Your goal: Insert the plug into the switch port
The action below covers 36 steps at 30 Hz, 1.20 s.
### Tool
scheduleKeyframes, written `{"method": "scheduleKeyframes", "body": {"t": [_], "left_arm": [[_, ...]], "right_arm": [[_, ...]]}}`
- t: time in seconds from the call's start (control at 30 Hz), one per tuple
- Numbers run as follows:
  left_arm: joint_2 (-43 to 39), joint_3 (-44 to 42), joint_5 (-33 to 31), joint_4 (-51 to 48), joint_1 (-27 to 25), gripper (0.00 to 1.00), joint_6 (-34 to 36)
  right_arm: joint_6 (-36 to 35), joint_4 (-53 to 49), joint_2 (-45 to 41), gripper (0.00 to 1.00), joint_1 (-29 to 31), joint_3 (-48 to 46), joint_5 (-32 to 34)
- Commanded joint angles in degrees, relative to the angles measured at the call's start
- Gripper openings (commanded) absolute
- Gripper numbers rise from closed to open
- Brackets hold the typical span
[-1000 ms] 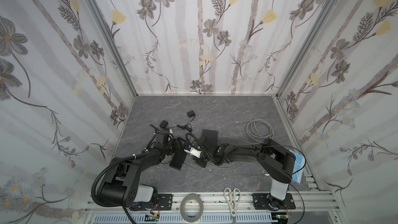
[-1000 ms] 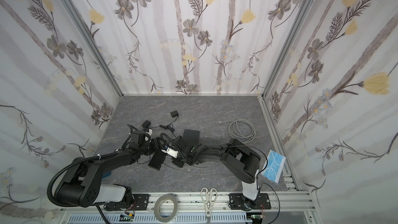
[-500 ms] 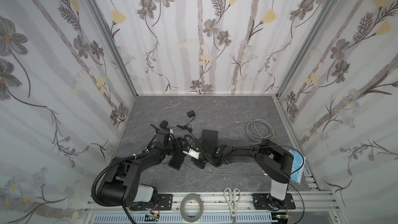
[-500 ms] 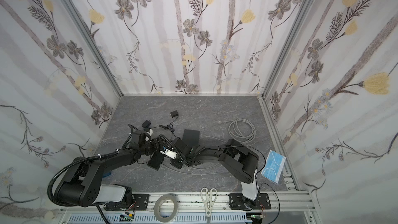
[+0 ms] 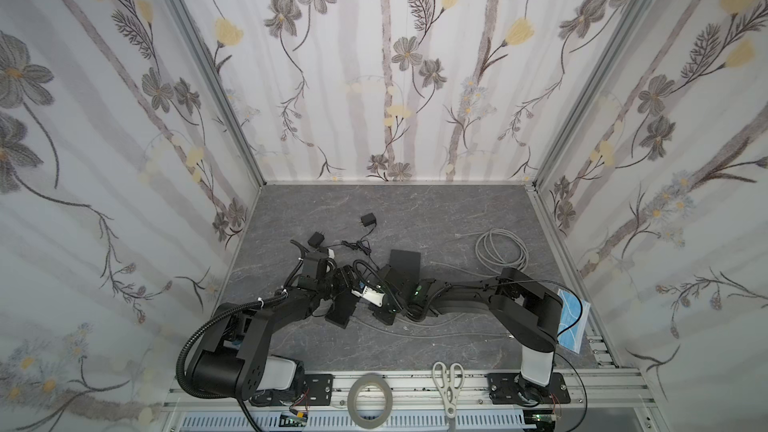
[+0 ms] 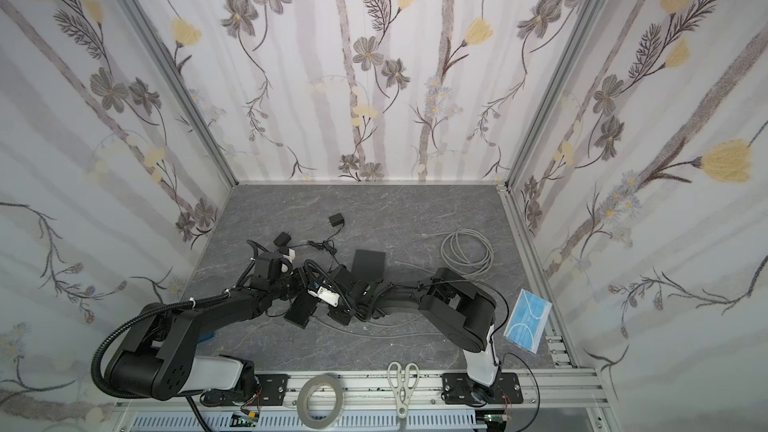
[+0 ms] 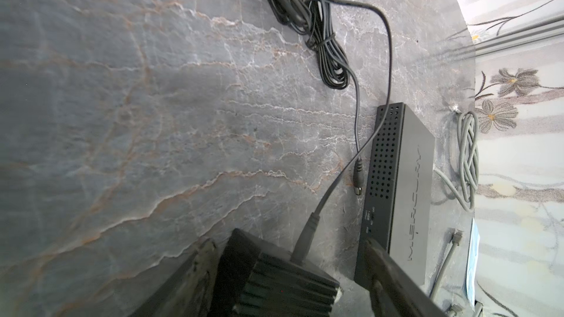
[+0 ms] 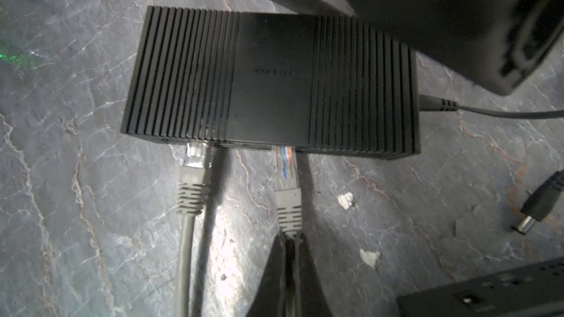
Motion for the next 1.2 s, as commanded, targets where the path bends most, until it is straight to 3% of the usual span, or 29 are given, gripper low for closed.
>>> {"method": "scheduleKeyframes", "body": {"t": [0.0, 0.8, 1.17], "left_arm": [[0.0, -1.7, 2.1, -1.2, -0.5, 0.76, -2.2], [2.2, -4.9, 3.1, 2.5, -2.4, 0.76, -4.7], [1.9, -5.5, 2.0, 2.3, -3.0, 0.75, -4.4]], "right_arm": [[0.4, 5.6, -0.9, 0.0, 0.4, 0.5, 1.0], [0.5, 11.0, 3.1, 0.0, 1.0, 6.7, -1.4], [0.4, 11.4, 4.1, 0.0, 0.7, 8.1, 1.3]]}}
